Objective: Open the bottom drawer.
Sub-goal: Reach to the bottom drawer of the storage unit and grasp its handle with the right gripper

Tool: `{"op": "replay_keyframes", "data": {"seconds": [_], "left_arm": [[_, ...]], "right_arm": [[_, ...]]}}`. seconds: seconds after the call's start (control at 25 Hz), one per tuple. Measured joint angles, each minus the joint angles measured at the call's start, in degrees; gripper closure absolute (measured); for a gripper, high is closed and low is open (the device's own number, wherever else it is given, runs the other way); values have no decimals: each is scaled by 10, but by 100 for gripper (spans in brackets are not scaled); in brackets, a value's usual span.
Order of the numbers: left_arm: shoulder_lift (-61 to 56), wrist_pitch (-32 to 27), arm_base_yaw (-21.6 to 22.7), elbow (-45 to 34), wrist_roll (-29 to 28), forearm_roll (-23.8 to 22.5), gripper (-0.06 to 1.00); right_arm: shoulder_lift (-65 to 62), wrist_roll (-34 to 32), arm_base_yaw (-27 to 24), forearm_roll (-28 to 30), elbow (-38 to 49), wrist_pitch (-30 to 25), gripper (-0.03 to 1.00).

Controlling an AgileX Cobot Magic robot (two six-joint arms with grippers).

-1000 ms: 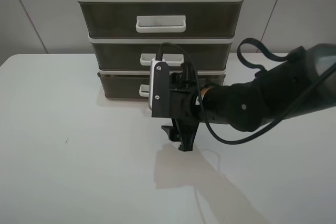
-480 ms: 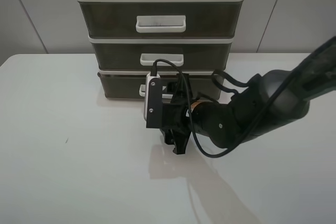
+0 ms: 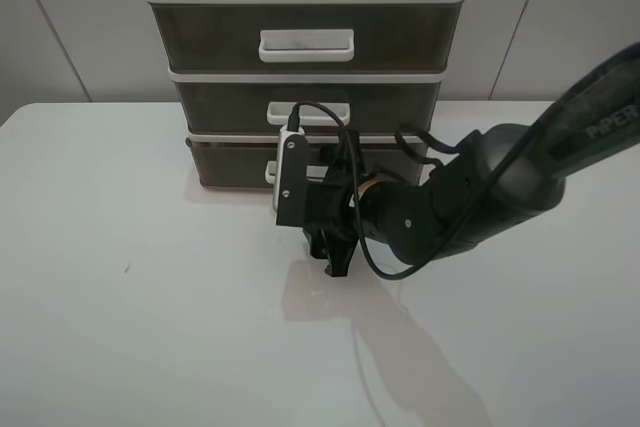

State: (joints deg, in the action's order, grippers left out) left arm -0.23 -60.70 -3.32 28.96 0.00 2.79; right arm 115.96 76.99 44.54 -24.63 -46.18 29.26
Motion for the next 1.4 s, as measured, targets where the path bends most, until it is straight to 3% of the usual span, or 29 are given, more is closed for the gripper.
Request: {"op": "replay_keyframes", "data": {"seconds": [0.52,0.72,1.04,1.4], "left_arm": [[0,0,0,0,0,0,20],[0,0,0,0,0,0,20],[0,0,0,0,0,0,20],[0,0,0,0,0,0,20]], "right_arm": [[18,0,-8,0,-1,-8,17],[20,0,-8,-1,-1,-8,22],[20,0,-8,-1,-1,2,34],[37,0,-8,0,-2,59,61]]}}
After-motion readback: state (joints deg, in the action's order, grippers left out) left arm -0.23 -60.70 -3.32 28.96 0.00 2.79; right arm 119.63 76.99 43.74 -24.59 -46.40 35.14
